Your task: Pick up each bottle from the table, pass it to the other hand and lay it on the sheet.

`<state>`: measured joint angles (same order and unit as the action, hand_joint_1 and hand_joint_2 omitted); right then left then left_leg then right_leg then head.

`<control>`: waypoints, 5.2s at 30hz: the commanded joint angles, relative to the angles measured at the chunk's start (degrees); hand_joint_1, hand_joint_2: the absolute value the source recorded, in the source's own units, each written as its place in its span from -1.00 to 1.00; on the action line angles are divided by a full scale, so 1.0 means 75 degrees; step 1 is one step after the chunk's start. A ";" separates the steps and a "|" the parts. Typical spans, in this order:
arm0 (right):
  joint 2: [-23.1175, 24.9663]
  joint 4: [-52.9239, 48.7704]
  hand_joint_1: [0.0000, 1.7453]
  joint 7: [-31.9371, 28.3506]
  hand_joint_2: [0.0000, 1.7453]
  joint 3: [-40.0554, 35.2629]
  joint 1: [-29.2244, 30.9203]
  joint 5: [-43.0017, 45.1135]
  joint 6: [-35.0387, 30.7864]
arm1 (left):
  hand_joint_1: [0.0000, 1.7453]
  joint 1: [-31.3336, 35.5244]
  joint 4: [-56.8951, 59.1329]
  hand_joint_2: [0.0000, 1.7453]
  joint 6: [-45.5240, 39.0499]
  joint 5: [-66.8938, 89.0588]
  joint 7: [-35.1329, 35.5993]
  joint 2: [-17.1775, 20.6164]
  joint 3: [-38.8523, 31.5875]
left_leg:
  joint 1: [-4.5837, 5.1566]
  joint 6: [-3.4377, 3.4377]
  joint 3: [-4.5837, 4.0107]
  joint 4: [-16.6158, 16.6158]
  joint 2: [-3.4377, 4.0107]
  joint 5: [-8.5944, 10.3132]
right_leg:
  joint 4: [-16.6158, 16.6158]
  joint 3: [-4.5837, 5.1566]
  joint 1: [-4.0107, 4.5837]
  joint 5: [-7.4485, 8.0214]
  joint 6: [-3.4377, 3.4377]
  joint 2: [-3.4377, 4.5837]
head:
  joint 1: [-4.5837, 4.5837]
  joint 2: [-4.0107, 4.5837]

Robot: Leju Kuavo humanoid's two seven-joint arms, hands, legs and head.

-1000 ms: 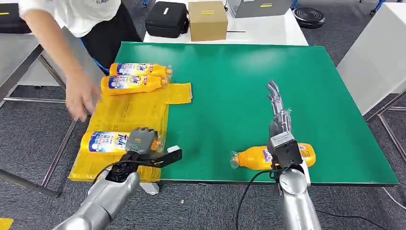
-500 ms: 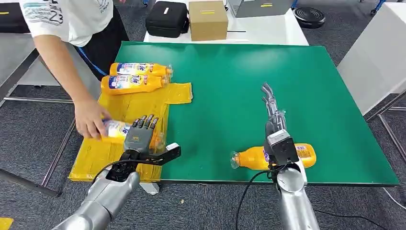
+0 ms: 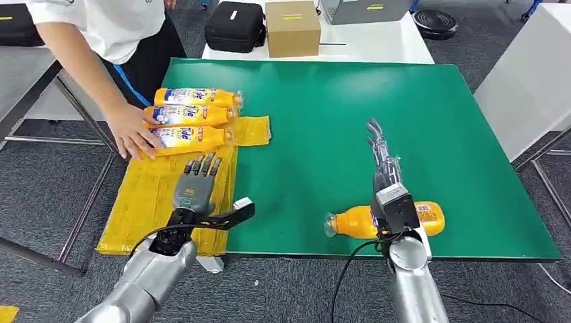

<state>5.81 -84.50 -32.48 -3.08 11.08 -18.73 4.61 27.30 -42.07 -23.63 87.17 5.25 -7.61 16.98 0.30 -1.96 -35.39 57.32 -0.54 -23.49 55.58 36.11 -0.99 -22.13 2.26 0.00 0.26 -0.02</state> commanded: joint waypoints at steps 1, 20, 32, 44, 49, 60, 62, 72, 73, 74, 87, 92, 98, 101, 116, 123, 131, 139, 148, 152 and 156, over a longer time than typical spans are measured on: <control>-0.0052 -0.0012 -1.00 0.0183 -1.00 0.0188 0.0037 0.0077 0.0048 | -1.00 -0.0512 -0.2237 1.00 -0.1774 -0.1728 -0.1600 -0.0101 -0.0184 | -0.0011 0.0014 0.0025 0.0011 0.0004 -0.0025 | 0.0004 -0.0029 0.0013 -0.0022 -0.0012 -0.0002 | 0.0003 0.0000; -0.1673 0.0763 -1.00 0.1406 1.00 -0.0406 0.0280 -0.2573 0.0107 | -1.00 -0.1496 -0.2172 1.00 0.2052 -1.2050 -0.4937 -0.0467 -0.0822 | -0.0009 0.0013 0.0053 -0.0005 0.0022 -0.0030 | -0.0014 -0.0056 0.0010 -0.0018 -0.0010 0.0015 | 0.0006 0.0000; -0.3229 0.0179 -1.00 0.2025 1.00 -0.0150 0.0076 -0.2721 0.1610 | -1.00 -0.1593 -0.2531 1.00 0.1806 -1.2180 -0.4801 -0.0310 -0.0596 | 0.0007 0.0006 0.0023 0.0008 -0.0031 -0.0029 | -0.0005 -0.0037 -0.0008 -0.0024 -0.0009 -0.0023 | 0.0003 0.0000; -0.4813 -0.0120 -1.00 0.1873 1.00 0.0511 -0.0465 -0.1994 0.2924 | -1.00 -0.1488 -0.2463 1.00 0.1434 -1.2019 -0.5060 -0.0160 -0.0508 | 0.0012 -0.0004 -0.0004 0.0003 -0.0027 -0.0018 | -0.0008 -0.0008 -0.0014 -0.0010 -0.0002 -0.0018 | 0.0003 0.0000; -0.4748 -0.0156 -1.00 0.1886 1.00 0.0480 -0.0454 -0.2005 0.2909 | -1.00 -0.1482 -0.2453 1.00 0.1424 -1.2020 -0.5061 -0.0172 -0.0504 | 0.0007 -0.0001 0.0019 0.0005 -0.0017 -0.0034 | -0.0006 -0.0026 -0.0008 -0.0018 -0.0011 -0.0011 | 0.0006 0.0000; -0.5304 -0.0311 -1.00 0.1870 1.00 0.0601 -0.1248 -0.1821 0.3527 | -1.00 -0.1247 -0.2168 1.00 0.1310 -1.2070 -0.5173 -0.0155 -0.0277 | 0.0010 -0.0010 0.0006 -0.0001 -0.0034 -0.0020 | -0.0012 -0.0016 -0.0010 -0.0015 -0.0003 -0.0034 | 0.0003 0.0000; -0.5128 -0.0098 -1.00 0.1848 1.00 0.0433 -0.1198 -0.1926 0.3519 | -1.00 -0.1188 -0.2070 1.00 0.1270 -1.2042 -0.5201 -0.0159 -0.0168 | 0.0007 -0.0008 0.0013 0.0001 -0.0029 -0.0026 | -0.0014 -0.0025 -0.0006 -0.0016 -0.0005 -0.0027 | 0.0006 0.0000; -0.4238 0.1956 -1.00 0.1879 1.00 -0.0852 -0.0030 -0.2787 0.2681 | -1.00 -0.1061 -0.1894 1.00 0.0820 -1.1821 -0.5306 -0.0243 0.0037 | 0.0000 -0.0013 0.0015 -0.0008 0.0018 -0.0029 | -0.0027 -0.0022 0.0000 0.0002 -0.0006 0.0014 | 0.0006 0.0000; -0.4196 0.2005 -1.00 0.1873 1.00 -0.0858 -0.0047 -0.2787 0.2646 | -1.00 -0.1046 -0.1868 1.00 0.0773 -1.1781 -0.5311 -0.0252 0.0057 | 0.0000 -0.0013 0.0018 -0.0007 0.0016 -0.0029 | -0.0026 -0.0025 0.0001 0.0000 -0.0005 0.0011 | 0.0006 0.0000; -0.4089 0.2152 -1.00 0.1907 1.00 -0.0886 -0.0029 -0.2864 0.2490 | -1.00 -0.1021 -0.1800 1.00 0.0791 -1.1798 -0.5296 -0.0297 0.0043 | -0.0006 -0.0006 0.0040 -0.0010 0.0026 -0.0036 | -0.0031 -0.0045 0.0007 -0.0004 -0.0011 0.0018 | 0.0006 0.0000; -0.3746 0.2767 -1.00 0.1464 1.00 -0.0866 0.0626 -0.2893 0.1539 | -1.00 -0.1034 -0.1678 1.00 0.0592 -1.1678 -0.5491 -0.0316 -0.0050 | 0.0002 -0.0004 0.0030 -0.0001 0.0033 -0.0038 | -0.0014 -0.0032 0.0002 -0.0011 -0.0011 0.0028 | 0.0009 0.0000; -0.3755 0.2357 -1.00 0.1268 1.00 -0.0605 0.0356 -0.2666 0.1449 | -1.00 -0.0946 -0.1546 1.00 0.0611 -1.1589 -0.5486 -0.0397 -0.0024 | -0.0001 -0.0003 0.0037 -0.0002 0.0015 -0.0039 | -0.0015 -0.0044 0.0004 -0.0019 -0.0012 0.0007 | 0.0006 0.0000; -0.3505 0.2742 -1.00 0.1201 1.00 -0.0862 0.0442 -0.2707 0.1414 | -1.00 -0.1028 -0.1733 1.00 0.0556 -1.1499 -0.5421 -0.0403 -0.0060 | 0.0002 -0.0009 0.0021 -0.0004 0.0013 -0.0030 | -0.0017 -0.0026 0.0001 -0.0010 -0.0007 0.0008 | 0.0006 0.0000; -0.3493 0.2982 -1.00 0.1148 1.00 -0.1016 0.0741 -0.2656 0.1442 | -1.00 -0.1081 -0.1821 1.00 0.0561 -1.1501 -0.5393 -0.0349 -0.0115 | 0.0002 -0.0006 0.0030 -0.0002 0.0026 -0.0036 | -0.0015 -0.0032 0.0001 -0.0012 -0.0011 0.0019 | 0.0006 0.0000; -0.3604 0.3657 -1.00 0.1197 1.00 -0.1421 0.1007 -0.2373 0.1731 | -1.00 -0.1035 -0.1656 1.00 0.0613 -1.1530 -0.5336 -0.0320 -0.0119 | -0.0002 -0.0004 0.0039 -0.0001 0.0022 -0.0040 | -0.0017 -0.0045 0.0005 -0.0016 -0.0011 0.0017 | 0.0006 0.0000; -0.3635 0.4324 -1.00 0.1260 1.00 -0.1589 0.1192 -0.2279 0.1899 | -1.00 -0.1014 -0.1626 1.00 0.0546 -1.1473 -0.5252 -0.0314 -0.0088 | -0.0001 -0.0007 0.0044 -0.0004 0.0007 -0.0029 | -0.0020 -0.0050 0.0004 -0.0011 -0.0009 -0.0003 | 0.0003 0.0000; -0.3690 0.4812 -1.00 0.1245 1.00 -0.1716 0.1289 -0.2171 0.2137 | -1.00 -0.1009 -0.1562 1.00 0.0462 -1.1447 -0.5199 -0.0306 -0.0119 | -0.0017 0.0015 0.0112 -0.0005 0.0015 -0.0056 | -0.0028 -0.0121 0.0022 -0.0033 -0.0028 -0.0001 | 0.0003 0.0000; -0.3766 0.4988 -1.00 0.1179 1.00 -0.1890 0.1370 -0.2187 0.2363 | -1.00 -0.0989 -0.1564 1.00 0.0458 -1.1471 -0.5191 -0.0253 -0.0163 | -0.0002 -0.0011 0.0105 -0.0006 -0.0002 -0.0026 | -0.0028 -0.0111 0.0006 -0.0008 -0.0007 -0.0011 | 0.0003 0.0000; -0.3808 0.4927 -0.86 0.1327 1.00 -0.1952 0.1298 -0.2129 0.2679 | -1.00 -0.1039 -0.1628 1.00 0.0378 -1.1427 -0.5102 -0.0242 -0.0169 | -0.0003 -0.0009 0.0129 -0.0007 0.0005 -0.0028 | -0.0030 -0.0131 0.0008 -0.0006 -0.0011 -0.0003 | 0.0003 0.0000; -0.3818 0.5005 1.00 0.1346 1.00 -0.2002 0.1349 -0.2115 0.2794 | -1.00 -0.1092 -0.1682 1.00 0.0342 -1.1415 -0.5070 -0.0214 -0.0199 | -0.0006 -0.0008 0.0136 -0.0007 0.0009 -0.0031 | -0.0031 -0.0134 0.0014 -0.0005 -0.0010 0.0008 | 0.0003 0.0000; -0.3894 0.4950 1.00 0.1373 1.00 -0.2040 0.1332 -0.2088 0.2936 | -1.00 -0.1070 -0.1661 1.00 0.0333 -1.1441 -0.5043 -0.0216 -0.0219 | -0.0006 -0.0008 0.0135 -0.0006 0.0004 -0.0030 | -0.0030 -0.0134 0.0016 -0.0005 -0.0008 0.0005 | 0.0003 0.0000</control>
<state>-24.20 -52.19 -23.08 -14.95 22.78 -34.62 24.39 18.05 -57.02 -21.03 1.49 -33.07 -10.36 15.85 0.36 -2.13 -34.50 57.33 -0.45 -23.69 55.48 35.29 -0.98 -22.14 2.29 0.12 0.28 -0.02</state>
